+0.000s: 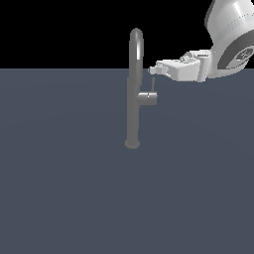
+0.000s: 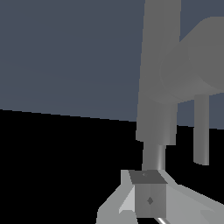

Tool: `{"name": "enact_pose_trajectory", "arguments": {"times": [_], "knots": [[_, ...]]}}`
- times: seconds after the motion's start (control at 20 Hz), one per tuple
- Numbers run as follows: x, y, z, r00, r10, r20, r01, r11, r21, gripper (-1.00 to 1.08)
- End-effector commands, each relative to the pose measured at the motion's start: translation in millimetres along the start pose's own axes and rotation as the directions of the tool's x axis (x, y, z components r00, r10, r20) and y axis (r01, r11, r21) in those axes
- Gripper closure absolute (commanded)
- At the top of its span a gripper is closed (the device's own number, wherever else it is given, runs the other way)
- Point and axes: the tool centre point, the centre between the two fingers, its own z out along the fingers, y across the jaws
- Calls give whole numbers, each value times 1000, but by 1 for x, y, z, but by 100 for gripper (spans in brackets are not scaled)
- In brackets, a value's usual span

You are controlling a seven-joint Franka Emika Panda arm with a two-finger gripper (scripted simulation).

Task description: Turn on the faucet by rotating a designated handle.

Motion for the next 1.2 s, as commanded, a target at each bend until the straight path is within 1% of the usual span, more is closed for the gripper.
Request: {"name": "enact_pose_trajectory", "arguments": {"times": [0.0, 0.2, 0.4, 0.7, 1.15], "knots": [[12, -2, -1, 999, 33, 34, -35, 999, 36, 108], [25, -3, 0, 995, 68, 72, -73, 995, 73, 108], [31, -3, 0, 993, 83, 90, -91, 992, 90, 108], [32, -2, 0, 992, 84, 91, -92, 992, 91, 108], [20, 19, 2, 992, 84, 91, -92, 992, 91, 108]]}}
